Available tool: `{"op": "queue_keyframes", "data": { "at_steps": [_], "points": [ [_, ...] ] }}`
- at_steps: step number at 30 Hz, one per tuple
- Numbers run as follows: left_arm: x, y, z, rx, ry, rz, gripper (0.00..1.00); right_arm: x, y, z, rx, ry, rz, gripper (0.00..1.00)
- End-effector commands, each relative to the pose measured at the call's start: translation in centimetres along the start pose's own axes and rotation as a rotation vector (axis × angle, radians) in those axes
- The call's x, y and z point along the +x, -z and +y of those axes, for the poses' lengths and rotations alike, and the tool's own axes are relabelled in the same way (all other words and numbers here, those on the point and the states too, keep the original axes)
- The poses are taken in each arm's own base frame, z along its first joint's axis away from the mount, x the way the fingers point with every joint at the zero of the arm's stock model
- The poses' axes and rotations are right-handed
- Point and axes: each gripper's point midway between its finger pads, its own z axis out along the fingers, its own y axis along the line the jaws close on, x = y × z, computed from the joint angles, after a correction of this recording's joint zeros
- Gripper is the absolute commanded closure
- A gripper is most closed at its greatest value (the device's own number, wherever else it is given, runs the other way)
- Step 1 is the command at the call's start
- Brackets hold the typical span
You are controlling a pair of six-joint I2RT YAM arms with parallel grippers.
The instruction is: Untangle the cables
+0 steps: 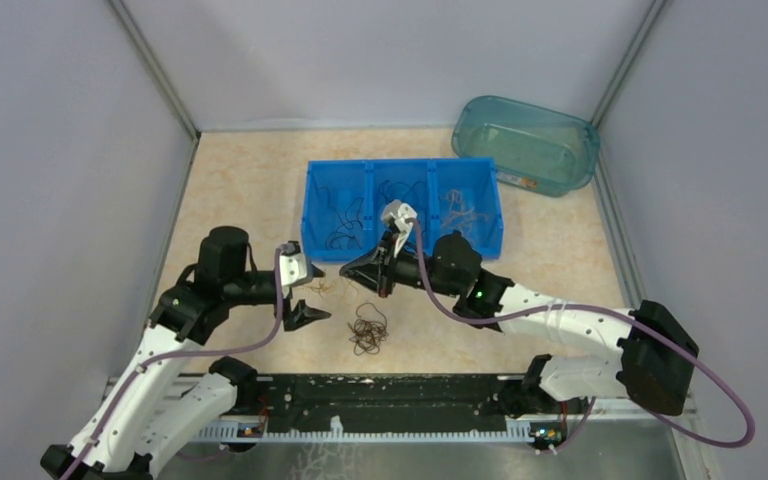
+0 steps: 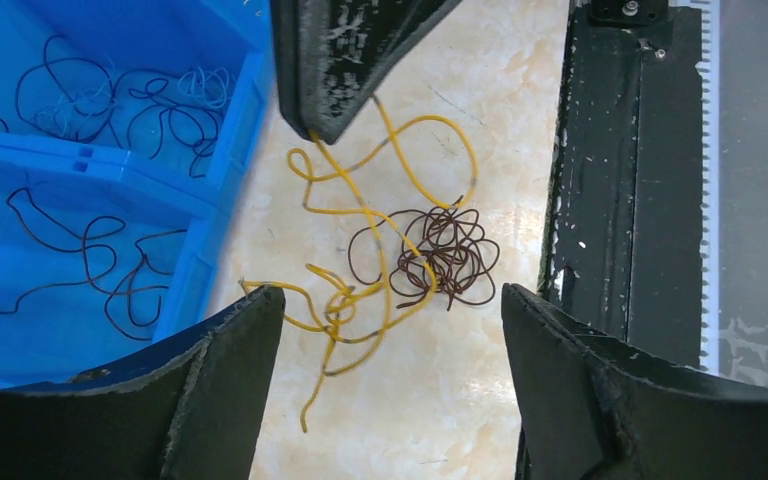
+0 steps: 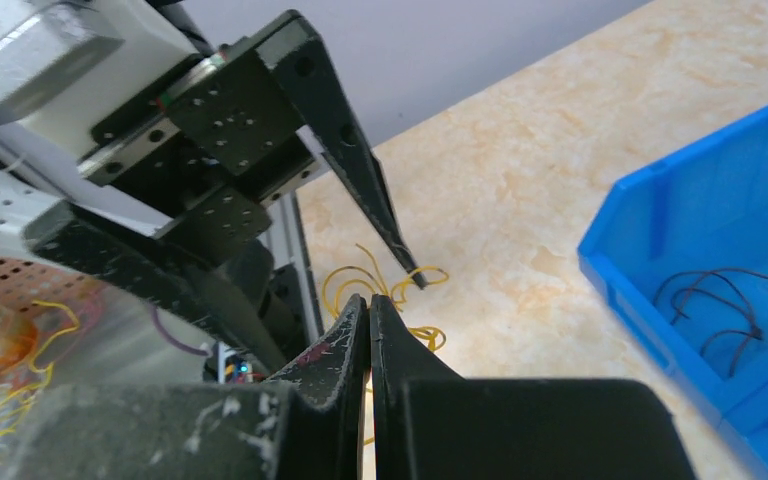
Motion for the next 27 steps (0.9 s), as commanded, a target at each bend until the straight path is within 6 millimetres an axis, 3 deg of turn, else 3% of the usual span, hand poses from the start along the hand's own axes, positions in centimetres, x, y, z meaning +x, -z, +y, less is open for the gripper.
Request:
{"op": "queue_keyframes", "data": {
  "at_steps": [1,5,10,15,16,20,27],
  "points": [
    [-1.3,0.4,-0.1,-0.002,-0.064,-0.044,0.14,-3.6,0.4,-0.9,0.087,0.081,-0.069,1.00],
    [-1.3,0.8,-0.8,0.022,-0.117,-0.042,0.21,-5.3,2.2,-3.6,0.180,0.060,-0.097,1.00],
    [-1.2,1.2,-0.8,0.017,-0.122,-0.022,0.20,-7.4,6.3,-10.1,0.474,0.099,-0.132,1.00],
    [-1.3,1.4,-0.6,-0.003,-0.096,-0.012,0.05,-9.3,12.2,-17.1,0.791,0.124,-0.155,1.00],
    [-1.4,1.5,-0.4,-0.013,-0.088,-0.005,0.01,-9.4,13.3,-18.5,0.854,0.116,-0.149,1.00],
    [-1.0,1.6,0.3,-0.026,-0.026,0.059,0.00,-9.6,16.4,-22.8,1.030,0.105,-0.116,1.00],
    [-1.3,1.4,2.1,-0.092,0.085,0.101,0.00,-8.5,18.8,-28.7,1.212,0.104,-0.075,1.00]
  ]
}}
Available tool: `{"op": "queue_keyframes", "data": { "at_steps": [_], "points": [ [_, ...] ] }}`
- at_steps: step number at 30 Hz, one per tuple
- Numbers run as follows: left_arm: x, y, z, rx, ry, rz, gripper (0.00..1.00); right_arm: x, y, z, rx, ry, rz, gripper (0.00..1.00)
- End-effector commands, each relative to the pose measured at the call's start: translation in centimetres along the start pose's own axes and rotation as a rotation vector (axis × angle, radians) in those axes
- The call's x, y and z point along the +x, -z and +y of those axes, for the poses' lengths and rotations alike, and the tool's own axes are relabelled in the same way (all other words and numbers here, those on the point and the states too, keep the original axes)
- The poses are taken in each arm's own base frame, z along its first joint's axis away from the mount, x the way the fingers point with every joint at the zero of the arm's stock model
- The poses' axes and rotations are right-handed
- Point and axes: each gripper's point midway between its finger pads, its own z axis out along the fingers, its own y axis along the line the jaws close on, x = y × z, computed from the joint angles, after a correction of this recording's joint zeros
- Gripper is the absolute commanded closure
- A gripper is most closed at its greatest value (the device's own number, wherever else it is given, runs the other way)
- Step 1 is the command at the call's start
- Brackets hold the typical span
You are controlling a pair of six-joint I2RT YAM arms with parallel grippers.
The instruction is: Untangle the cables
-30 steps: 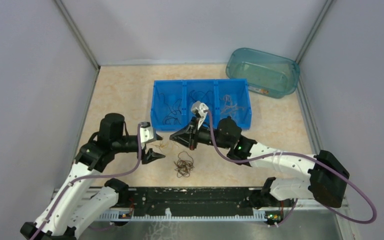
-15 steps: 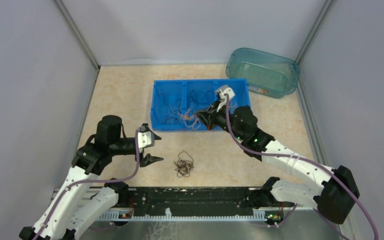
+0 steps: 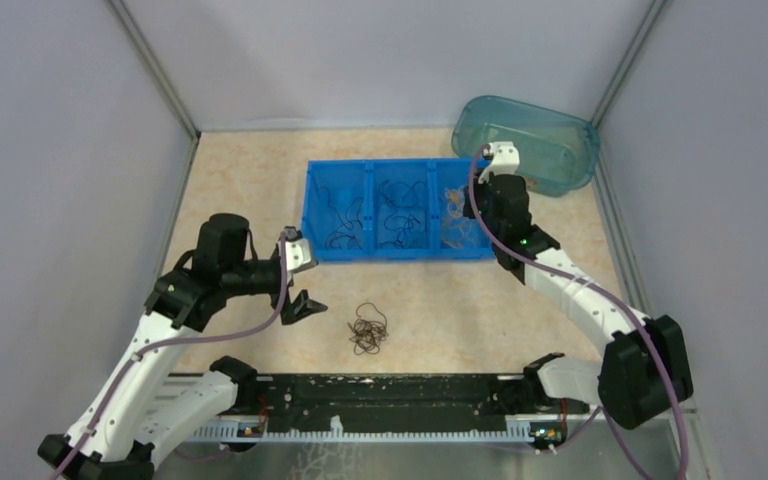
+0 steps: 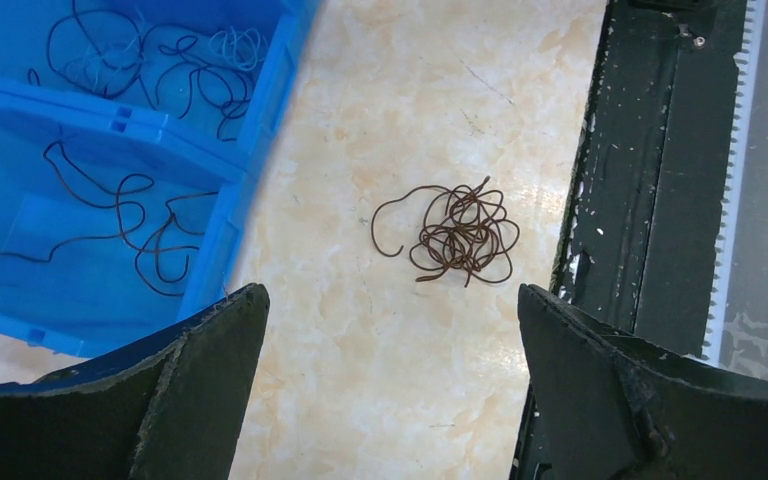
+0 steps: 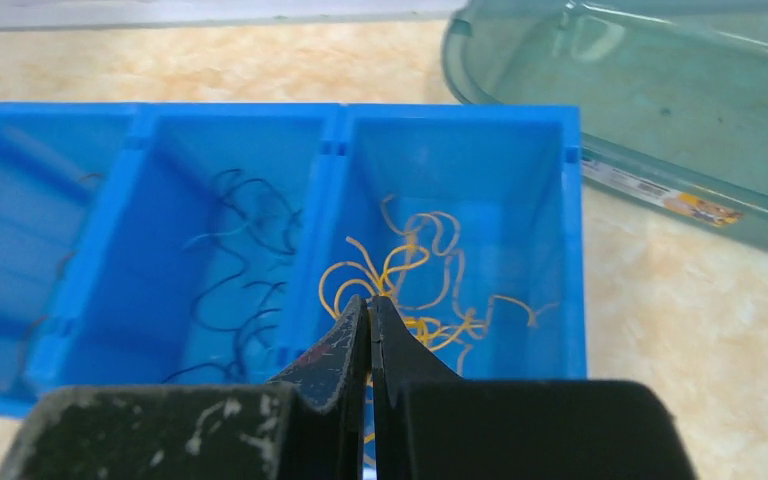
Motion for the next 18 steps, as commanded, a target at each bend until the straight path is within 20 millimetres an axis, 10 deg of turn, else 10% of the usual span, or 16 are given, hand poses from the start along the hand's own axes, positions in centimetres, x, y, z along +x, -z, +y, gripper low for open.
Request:
{"op": "queue_keyframes", "data": {
  "at_steps": [1,5,9,13,18],
  "points": [
    [-0.2,0.3,0.9,-0.038,0.079,0.042,0.00,-1.7,-2.3,-2.7,0.110,0.008,-0.038,1.00],
    [0.0,0.1,1.3,-0.050,0.105,0.062,0.00,-1.7,-4.0,-3.0,0.123,0.020,-0.033,0.97],
    [0.2,0.0,1.9,-0.071,0.108,0.073,0.00,-4.0,-3.3,-2.6,0.108,0.022,-0.106,0.37],
    [0.5,-0.4,2.4,-0.082,0.116,0.080,0.00,-4.8,-0.7,0.5,-0.047,0.055,-0.183,0.31],
    [0.8,-1.0,3.2,-0.100,0.103,0.071,0.00,-0.4,5.4,10.4,-0.493,0.122,-0.157,0.40]
  ]
}}
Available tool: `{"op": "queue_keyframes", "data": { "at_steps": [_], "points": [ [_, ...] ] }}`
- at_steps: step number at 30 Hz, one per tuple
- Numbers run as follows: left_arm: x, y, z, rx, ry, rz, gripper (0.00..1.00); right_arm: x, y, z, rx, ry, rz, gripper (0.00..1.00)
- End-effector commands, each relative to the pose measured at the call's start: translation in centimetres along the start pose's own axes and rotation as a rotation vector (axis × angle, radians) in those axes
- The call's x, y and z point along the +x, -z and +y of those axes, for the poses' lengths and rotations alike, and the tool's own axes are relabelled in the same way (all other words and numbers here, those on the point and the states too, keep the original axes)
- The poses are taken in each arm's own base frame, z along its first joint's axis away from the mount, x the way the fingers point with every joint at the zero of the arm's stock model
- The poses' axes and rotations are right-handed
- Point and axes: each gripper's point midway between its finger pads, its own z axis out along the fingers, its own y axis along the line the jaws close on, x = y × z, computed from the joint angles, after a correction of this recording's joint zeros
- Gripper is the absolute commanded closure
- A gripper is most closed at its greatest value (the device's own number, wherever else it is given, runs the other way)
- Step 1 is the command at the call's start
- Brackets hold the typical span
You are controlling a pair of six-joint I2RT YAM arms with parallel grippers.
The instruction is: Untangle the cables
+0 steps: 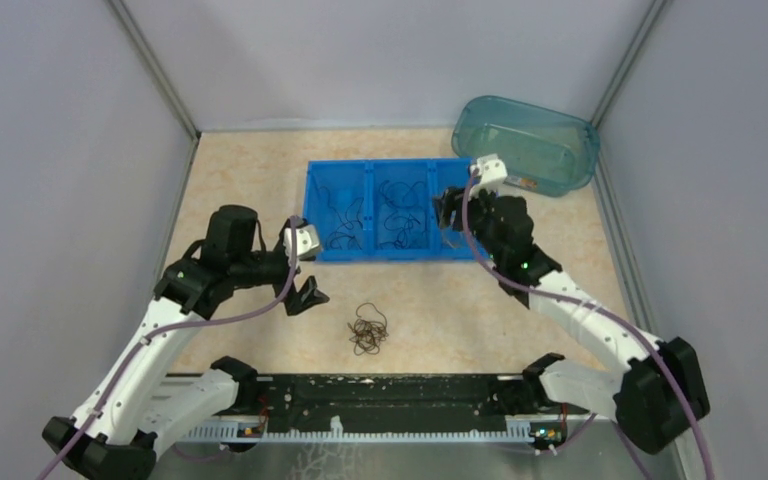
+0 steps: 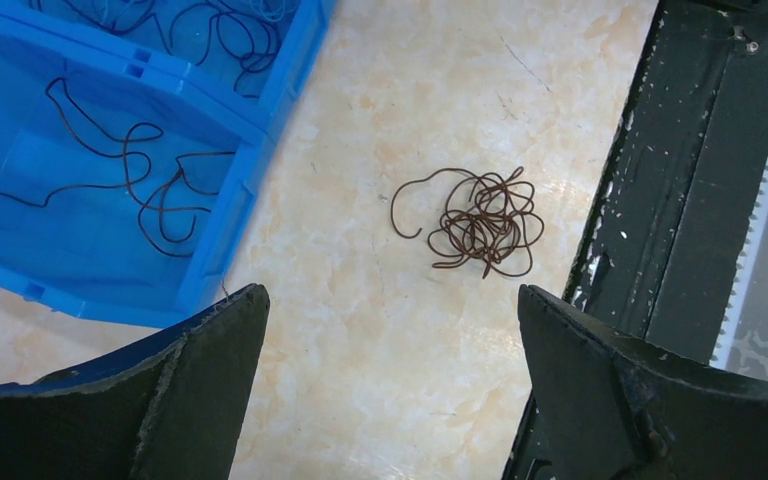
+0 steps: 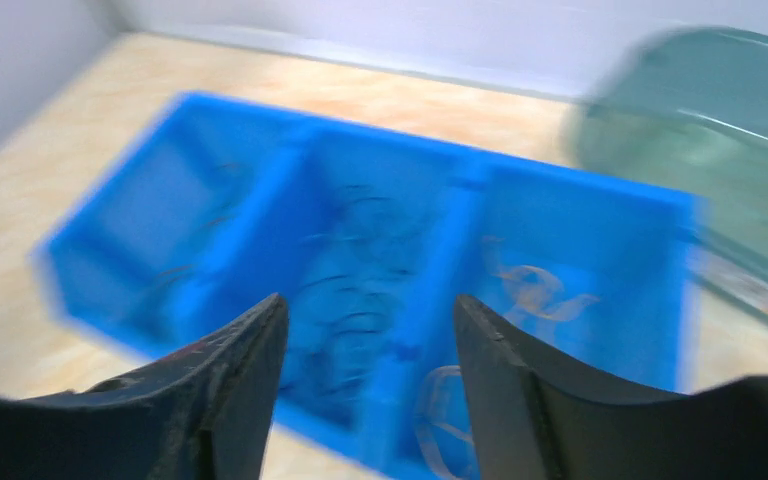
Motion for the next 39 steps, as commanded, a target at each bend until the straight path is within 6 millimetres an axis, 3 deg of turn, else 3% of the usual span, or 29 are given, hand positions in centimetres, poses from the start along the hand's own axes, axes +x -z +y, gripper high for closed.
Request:
{"op": "queue_keyframes", "data": {
  "at_steps": [1,4,6,9,15,18,23,28,30,32,35,39],
  "points": [
    [-0.4,-0.4,1.2,-0.039,-0.014,-0.022,0.00,0.9,4.4,10.2,-0.445,0.040,-0.037,0.41],
    [-0.2,-0.4,1.3,-0.044,-0.037,-0.023,0.00,5.9,8.4,15.6,-0.656,0.065,0.059,0.47],
    [-0.5,-0.2,1.3,-0.049,-0.060,-0.037,0.00,9.1,10.1,17.4,-0.717,0.071,0.134,0.52],
    [-0.7,0.1,1.1,-0.050,-0.095,-0.054,0.00,12.3,11.4,18.6,-0.754,0.002,0.204,0.58],
    [-0.8,0.4,0.4,-0.036,-0.111,-0.073,0.00,16.1,13.0,21.0,-0.844,0.034,0.268,0.57],
    [-0.5,0.4,0.1,-0.020,-0.110,-0.060,0.00,17.9,12.9,21.4,-0.845,0.063,0.310,0.57],
    [-0.7,0.4,0.2,-0.023,-0.116,-0.069,0.00,18.6,12.4,22.0,-0.845,0.063,0.309,0.62],
    [-0.7,0.5,-0.3,-0.005,-0.125,-0.077,0.00,18.4,11.4,21.4,-0.801,0.088,0.268,0.85],
    [-0.3,0.5,-0.7,0.005,-0.136,-0.082,0.00,18.1,11.4,21.6,-0.809,0.088,0.256,0.90],
    [0.1,0.4,-1.1,0.020,-0.140,-0.088,0.00,17.4,11.5,21.9,-0.821,0.085,0.241,1.00],
    [0.8,0.1,-2.0,0.055,-0.158,-0.101,0.00,15.6,11.7,22.5,-0.843,0.076,0.208,1.00],
    [0.6,0.0,-2.9,0.087,-0.185,-0.151,0.00,11.6,12.2,23.8,-0.896,0.048,0.134,1.00]
  ]
}}
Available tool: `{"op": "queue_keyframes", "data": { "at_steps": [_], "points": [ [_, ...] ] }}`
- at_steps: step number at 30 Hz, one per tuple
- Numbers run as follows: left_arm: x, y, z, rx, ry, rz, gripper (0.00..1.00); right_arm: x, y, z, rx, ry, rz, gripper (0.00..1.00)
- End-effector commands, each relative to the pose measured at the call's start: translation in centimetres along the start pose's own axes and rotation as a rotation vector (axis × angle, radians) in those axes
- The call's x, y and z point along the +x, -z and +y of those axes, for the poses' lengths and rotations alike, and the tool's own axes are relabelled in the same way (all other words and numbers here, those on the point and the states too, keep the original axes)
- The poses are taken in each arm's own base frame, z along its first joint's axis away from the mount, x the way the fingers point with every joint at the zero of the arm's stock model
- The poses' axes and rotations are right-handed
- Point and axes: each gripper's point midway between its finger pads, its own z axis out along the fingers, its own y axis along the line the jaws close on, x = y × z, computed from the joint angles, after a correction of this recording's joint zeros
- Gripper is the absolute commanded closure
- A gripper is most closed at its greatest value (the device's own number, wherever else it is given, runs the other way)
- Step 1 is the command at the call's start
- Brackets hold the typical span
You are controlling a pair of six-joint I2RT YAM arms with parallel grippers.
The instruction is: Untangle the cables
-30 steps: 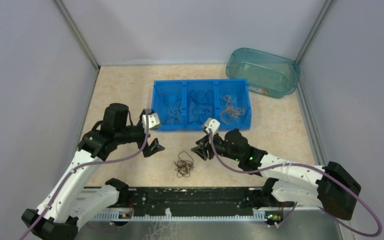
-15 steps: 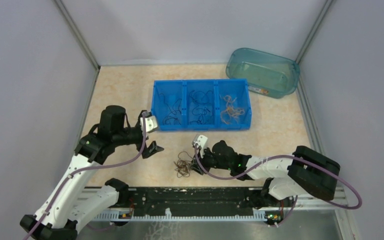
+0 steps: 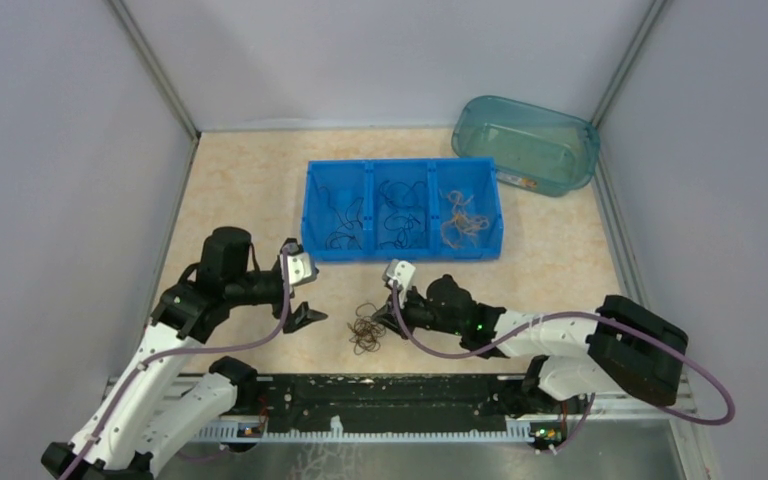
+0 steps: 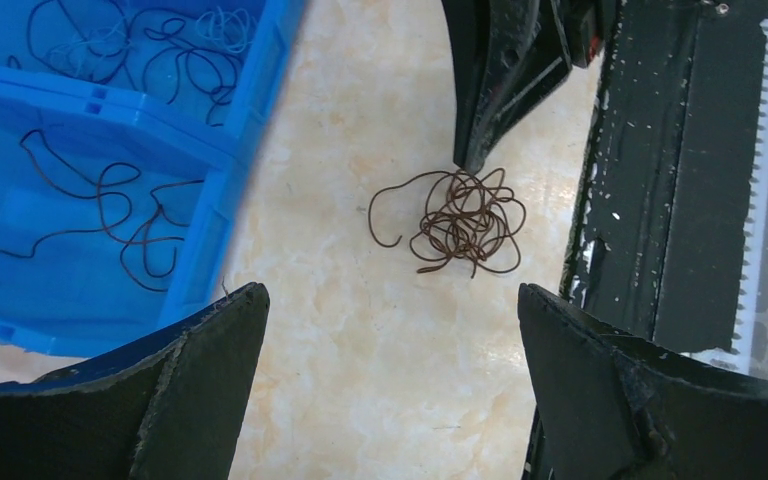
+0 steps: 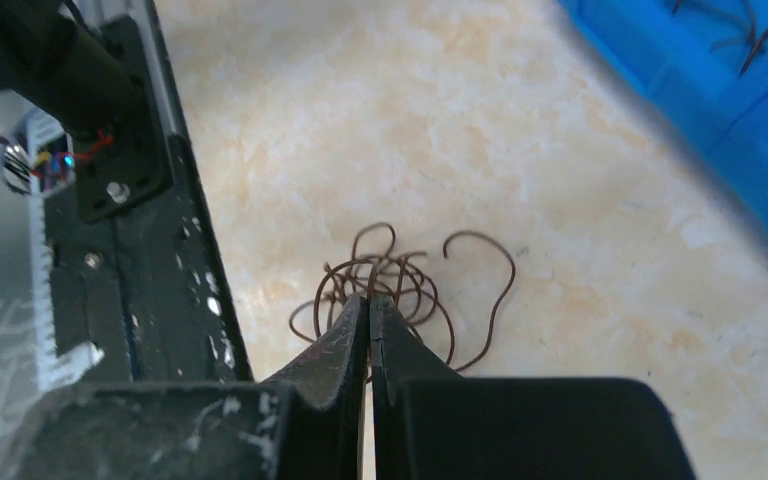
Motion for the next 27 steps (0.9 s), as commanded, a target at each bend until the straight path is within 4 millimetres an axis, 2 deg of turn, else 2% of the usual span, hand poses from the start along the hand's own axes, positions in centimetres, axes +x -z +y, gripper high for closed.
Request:
{"op": "queue_keyframes", "data": {
  "at_steps": [1,6,12,17,27],
  "points": [
    [-0.9,-0.2,-1.2,0.058,-0.058,-0.089,0.00,-9.5,0.5,2.9,-0.094,0.049,-0.230,1.00],
    [-2.1,-0.5,-1.7,0.096,-0.045,-0.150,0.01,-15.0,1.6,4.8,-0.128,0.063,-0.351,1.00],
    [-3.1,-0.6,-1.9,0.124,0.057,-0.162,0.01,-18.4,2.0,6.1,-0.089,0.102,-0.432,1.00],
    [-4.1,-0.1,-2.5,0.144,0.079,-0.202,0.02,-19.5,1.8,7.3,-0.059,0.148,-0.455,1.00],
    [-4.8,1.4,-6.6,0.351,0.061,-0.230,0.08,-20.2,1.7,7.6,0.015,0.172,-0.486,1.00]
  ]
}}
